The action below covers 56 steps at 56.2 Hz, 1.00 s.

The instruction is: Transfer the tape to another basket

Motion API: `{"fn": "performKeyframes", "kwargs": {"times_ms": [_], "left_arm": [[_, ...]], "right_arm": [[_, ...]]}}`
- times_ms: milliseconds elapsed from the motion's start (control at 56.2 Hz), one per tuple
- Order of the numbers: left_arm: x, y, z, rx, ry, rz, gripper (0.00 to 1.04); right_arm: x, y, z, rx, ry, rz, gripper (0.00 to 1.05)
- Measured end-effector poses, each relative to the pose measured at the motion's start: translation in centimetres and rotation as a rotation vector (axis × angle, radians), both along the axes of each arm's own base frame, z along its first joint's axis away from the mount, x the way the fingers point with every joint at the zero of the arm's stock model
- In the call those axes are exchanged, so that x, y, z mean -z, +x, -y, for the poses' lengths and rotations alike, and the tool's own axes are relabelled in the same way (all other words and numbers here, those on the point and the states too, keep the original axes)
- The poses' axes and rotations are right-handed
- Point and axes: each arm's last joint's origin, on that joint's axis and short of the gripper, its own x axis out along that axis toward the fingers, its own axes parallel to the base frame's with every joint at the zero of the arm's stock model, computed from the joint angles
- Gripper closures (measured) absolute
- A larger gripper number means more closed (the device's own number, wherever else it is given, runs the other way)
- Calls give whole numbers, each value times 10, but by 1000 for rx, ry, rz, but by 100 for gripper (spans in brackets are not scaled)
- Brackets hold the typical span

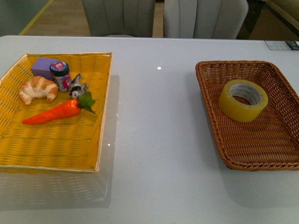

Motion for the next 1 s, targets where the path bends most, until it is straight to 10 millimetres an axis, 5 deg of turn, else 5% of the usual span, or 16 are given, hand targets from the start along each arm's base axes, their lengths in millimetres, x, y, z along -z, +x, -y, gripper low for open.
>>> {"fn": "performKeyframes", "kwargs": {"times_ms": [71,142,605,694,996], "left_arm": [[0,0,0,0,0,0,103],[0,0,0,1,-1,0,102],[0,0,0,1,0,0,20],[0,0,0,0,2,0,7],[0,0,0,0,2,0,9]], "right_arm": [[0,0,0,0,-1,1,102],[0,0,0,0,-2,2,88],[0,0,0,0,-1,2,8],[0,0,0,0,-2,1,9],[0,0,0,0,-2,1,9]]}}
